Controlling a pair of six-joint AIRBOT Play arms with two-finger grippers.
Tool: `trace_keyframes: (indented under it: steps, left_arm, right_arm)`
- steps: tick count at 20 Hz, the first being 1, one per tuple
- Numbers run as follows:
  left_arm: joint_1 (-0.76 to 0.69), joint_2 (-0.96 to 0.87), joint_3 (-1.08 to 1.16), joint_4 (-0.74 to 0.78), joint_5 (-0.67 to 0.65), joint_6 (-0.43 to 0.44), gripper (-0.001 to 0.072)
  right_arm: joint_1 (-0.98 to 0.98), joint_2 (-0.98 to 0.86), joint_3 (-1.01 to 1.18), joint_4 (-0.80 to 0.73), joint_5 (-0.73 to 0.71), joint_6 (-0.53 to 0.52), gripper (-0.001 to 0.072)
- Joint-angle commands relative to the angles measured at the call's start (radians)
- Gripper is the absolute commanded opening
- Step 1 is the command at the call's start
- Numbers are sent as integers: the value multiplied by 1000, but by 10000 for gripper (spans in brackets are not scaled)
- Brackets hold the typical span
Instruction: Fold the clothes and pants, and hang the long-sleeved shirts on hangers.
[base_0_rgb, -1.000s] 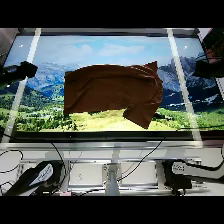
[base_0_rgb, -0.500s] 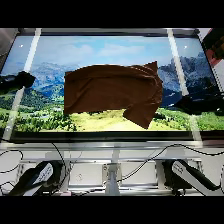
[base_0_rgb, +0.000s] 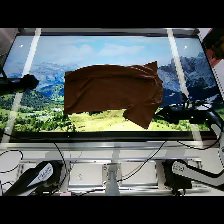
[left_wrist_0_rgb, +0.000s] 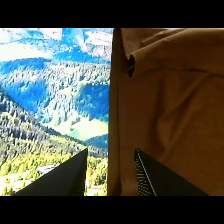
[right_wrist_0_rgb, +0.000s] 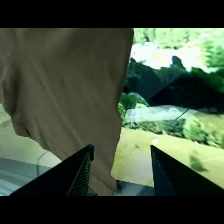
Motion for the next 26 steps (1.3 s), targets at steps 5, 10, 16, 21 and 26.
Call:
trace_keyframes:
  steps: [5, 10, 16, 21, 26]
  left_arm:
    - [1, -16, 0, 2, 4, 2, 378]
    - [2, -16, -31, 47, 3, 19, 378]
    - [1, -16, -252, 42, -31, 14, 625]
    - [1, -16, -420, 16, -26, 16, 661]
    - [1, -42, -480, -189, 38, 114, 660]
  right_arm:
    - [42, -149, -5, 221, -103, -157, 440]
    - [66, -149, -5, 220, -148, -206, 348]
    - [67, -149, -5, 220, -157, -221, 14]
    - [68, -149, -5, 220, -167, -220, 14]
    - [68, -149, -5, 220, -173, -220, 14]
